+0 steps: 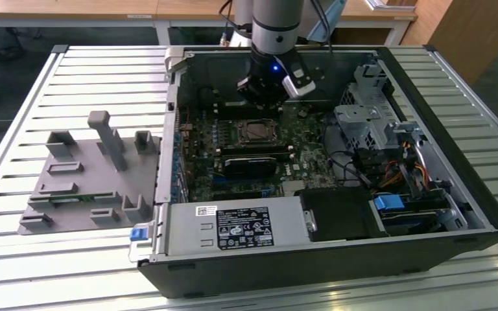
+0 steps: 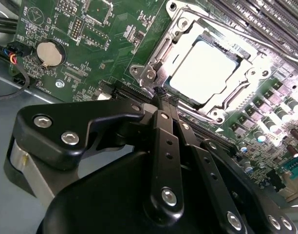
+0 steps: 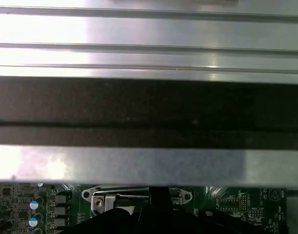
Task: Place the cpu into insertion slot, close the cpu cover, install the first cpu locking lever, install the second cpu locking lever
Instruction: 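Install the second cpu locking lever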
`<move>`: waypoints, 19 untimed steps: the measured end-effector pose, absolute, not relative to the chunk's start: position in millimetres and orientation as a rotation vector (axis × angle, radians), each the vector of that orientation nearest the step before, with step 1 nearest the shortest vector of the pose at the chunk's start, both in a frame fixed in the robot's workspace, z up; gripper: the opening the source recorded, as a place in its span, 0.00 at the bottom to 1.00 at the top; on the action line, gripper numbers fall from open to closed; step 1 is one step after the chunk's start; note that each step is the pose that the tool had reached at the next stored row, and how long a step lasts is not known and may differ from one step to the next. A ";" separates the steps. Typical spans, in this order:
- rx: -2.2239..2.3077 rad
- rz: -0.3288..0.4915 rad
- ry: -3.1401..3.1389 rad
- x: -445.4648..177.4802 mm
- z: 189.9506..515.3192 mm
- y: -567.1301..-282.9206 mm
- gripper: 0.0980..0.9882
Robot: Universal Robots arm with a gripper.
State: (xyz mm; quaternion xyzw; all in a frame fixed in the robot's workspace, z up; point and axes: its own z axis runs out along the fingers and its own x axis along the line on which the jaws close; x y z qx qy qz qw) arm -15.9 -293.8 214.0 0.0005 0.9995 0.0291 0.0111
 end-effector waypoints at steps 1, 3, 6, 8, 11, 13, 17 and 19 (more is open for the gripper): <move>0.002 0.091 3.118 -15.9 214.0 -294.4 0.01; 0.001 0.091 3.118 -15.9 213.9 -295.8 0.01; 0.002 0.091 3.118 -15.9 213.9 -298.1 0.01; 0.002 0.091 3.118 -15.9 214.0 -299.8 0.01; 0.002 0.091 3.118 -15.9 213.9 -301.4 0.01; 0.002 0.091 3.118 -15.9 213.9 -302.0 0.01; 0.002 0.091 3.118 -15.9 215.5 -302.5 0.01; 0.002 0.091 3.118 -15.9 220.7 -302.5 0.01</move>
